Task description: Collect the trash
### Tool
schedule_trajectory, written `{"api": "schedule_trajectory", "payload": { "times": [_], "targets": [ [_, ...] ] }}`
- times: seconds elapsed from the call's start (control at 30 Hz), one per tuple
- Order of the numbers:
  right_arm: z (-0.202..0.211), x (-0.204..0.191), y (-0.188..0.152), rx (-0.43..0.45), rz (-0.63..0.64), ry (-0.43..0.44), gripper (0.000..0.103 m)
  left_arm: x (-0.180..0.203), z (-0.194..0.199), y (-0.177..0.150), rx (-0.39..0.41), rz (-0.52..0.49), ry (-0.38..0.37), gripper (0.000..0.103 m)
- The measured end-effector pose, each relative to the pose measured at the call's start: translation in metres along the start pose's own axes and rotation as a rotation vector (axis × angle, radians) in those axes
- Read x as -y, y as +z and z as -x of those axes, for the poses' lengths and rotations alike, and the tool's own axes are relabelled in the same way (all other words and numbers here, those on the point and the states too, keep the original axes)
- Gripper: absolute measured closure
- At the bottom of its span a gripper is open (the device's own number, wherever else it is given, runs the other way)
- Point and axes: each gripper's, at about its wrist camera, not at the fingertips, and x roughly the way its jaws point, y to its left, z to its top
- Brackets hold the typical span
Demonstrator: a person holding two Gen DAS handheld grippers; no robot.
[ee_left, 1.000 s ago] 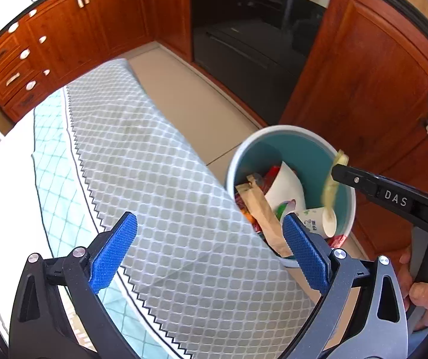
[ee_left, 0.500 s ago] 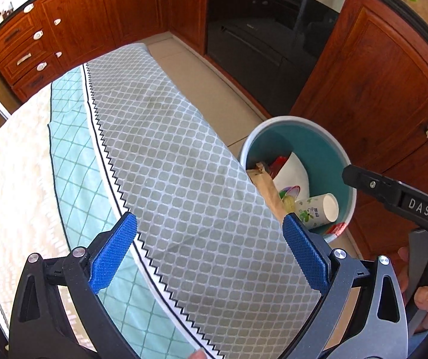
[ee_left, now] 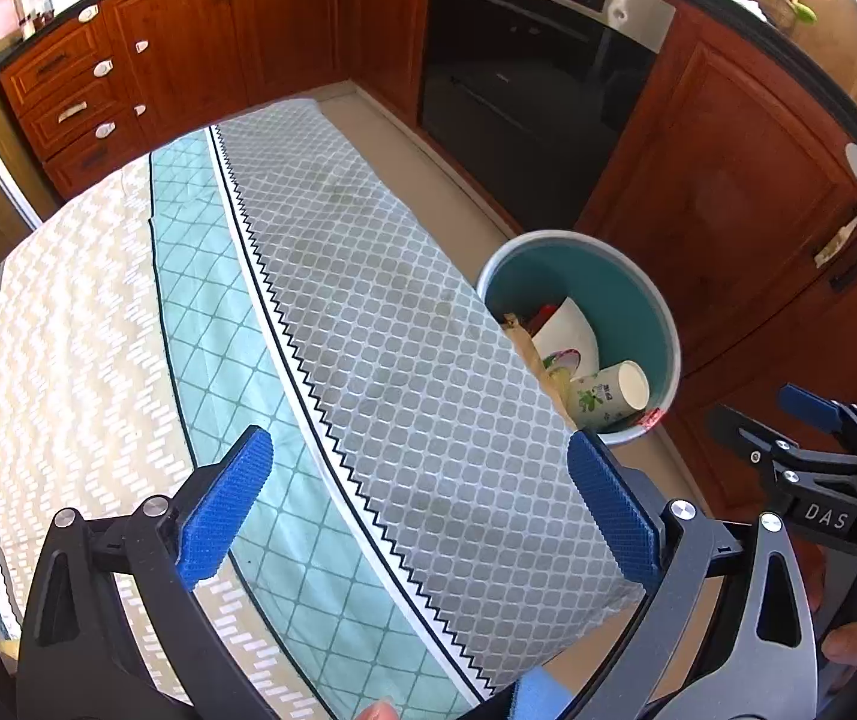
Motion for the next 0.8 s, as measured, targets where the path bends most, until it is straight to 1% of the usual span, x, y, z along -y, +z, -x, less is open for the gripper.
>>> {"api": "schedule_trajectory", "payload": {
  "times": [0.1, 0.37, 0.6, 0.8],
  "targets": [
    [0.013, -0.006, -0.013, 0.003, 0.02, -0.021, 0.007, 0.002, 0.011, -0.009, 0.011, -0.002, -0.005, 0.004],
    [0.04, -0.018, -0.043, 0.036, 0.034, -0.017, 0.007, 0.001, 0.043, -0.038, 0.041, -0.009, -0.009, 0.004],
    [0.055, -0.018, -0.055, 0.063, 0.03, -0.024, 0.007, -0.005, 0.06, -0.053, 0.069, 0.001, 0.009, 0.004],
    [0.051, -0.01, -0.056, 0.044, -0.002, -0.031, 0.007, -0.009, 0.063, -0.058, 0.07, 0.005, 0.028, 0.004]
  ]
}}
